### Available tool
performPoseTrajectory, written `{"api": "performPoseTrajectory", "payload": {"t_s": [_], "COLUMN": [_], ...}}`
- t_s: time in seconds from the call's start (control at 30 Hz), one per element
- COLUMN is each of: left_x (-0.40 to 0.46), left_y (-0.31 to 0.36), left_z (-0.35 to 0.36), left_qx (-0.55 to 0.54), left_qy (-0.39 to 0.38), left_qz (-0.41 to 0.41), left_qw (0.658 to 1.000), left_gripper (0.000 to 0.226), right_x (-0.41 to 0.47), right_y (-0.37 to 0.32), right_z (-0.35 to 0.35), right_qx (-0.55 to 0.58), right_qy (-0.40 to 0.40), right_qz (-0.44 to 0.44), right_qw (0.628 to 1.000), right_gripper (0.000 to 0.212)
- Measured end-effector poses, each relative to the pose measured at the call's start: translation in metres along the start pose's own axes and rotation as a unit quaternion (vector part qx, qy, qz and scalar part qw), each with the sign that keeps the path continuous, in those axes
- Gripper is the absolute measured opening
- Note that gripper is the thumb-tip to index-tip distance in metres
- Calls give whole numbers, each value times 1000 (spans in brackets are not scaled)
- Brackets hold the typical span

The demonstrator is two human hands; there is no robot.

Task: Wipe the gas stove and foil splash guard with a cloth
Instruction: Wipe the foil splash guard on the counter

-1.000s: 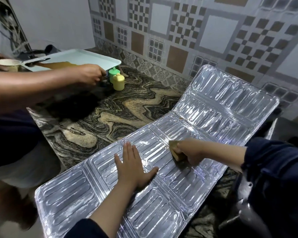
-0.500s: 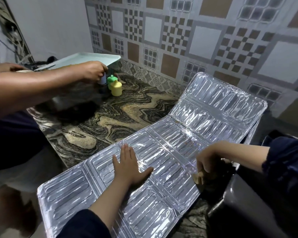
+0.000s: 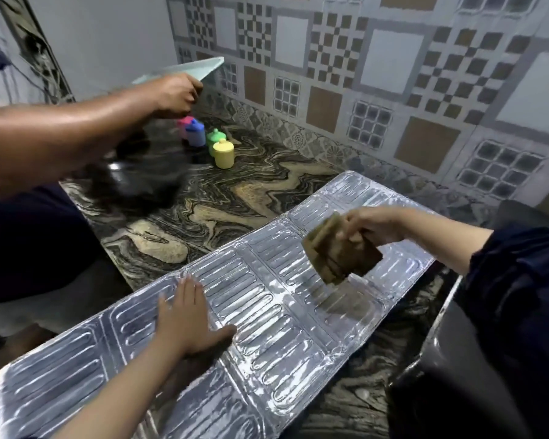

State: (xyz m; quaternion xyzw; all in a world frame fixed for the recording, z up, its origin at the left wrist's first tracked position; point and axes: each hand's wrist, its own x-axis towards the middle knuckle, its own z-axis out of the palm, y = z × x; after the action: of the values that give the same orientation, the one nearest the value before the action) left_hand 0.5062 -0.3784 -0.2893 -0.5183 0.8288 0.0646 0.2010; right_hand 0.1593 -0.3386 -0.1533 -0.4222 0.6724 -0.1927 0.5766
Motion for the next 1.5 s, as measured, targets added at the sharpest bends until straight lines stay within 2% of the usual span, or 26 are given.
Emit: {"api": "performPoseTrajectory", "payload": {"t_s": [0.17,0.3,0.4,0.5,0.6,0.7,0.8,0.9,0.97,1.03,1.1,1.23,1.5], "left_x": [3,12,19,29,35,36,38,38,37,37,38,37,37], "left_y": [-3,26,56,76,81,82,83,84,85,85,85,85,85], "left_z": [-22,-24,-20,-8,5,9,9,9,10,9,9,10,10], "left_qx": [-17,-73,-94,-118,-124,-128,-124,-119,-120,-121,-121,-125,-126], "left_qy": [-35,20,52,92,109,123,124,128,134,137,140,142,139], "left_qz": [-11,36,63,80,81,75,72,63,61,62,58,55,52], "left_qw": [999,997,992,985,983,981,982,983,982,981,981,980,981], "left_gripper": [122,118,115,107,106,106,107,109,110,109,109,109,109], "right_x": [29,47,54,60,72,89,110,130,136,136,130,109,49], "right_y": [-19,-36,-48,-58,-63,-63,-53,-32,-17,-8,-6,0,27], "right_z": [24,50,62,65,63,66,73,87,97,99,95,85,76], "right_qx": [-160,-172,-185,-246,-345,-439,-545,-635,-659,-635,-632,-664,-624], "right_qy": [99,142,145,140,172,209,216,132,71,51,33,-3,-88], "right_qz": [-28,-50,-74,-86,-86,-142,-210,-193,-125,-89,-90,-92,-60], "right_qw": [982,974,969,955,919,862,783,736,738,765,769,742,774], "right_gripper": [18,24,30,30,28,24,57,69,79,86,86,85,79]}}
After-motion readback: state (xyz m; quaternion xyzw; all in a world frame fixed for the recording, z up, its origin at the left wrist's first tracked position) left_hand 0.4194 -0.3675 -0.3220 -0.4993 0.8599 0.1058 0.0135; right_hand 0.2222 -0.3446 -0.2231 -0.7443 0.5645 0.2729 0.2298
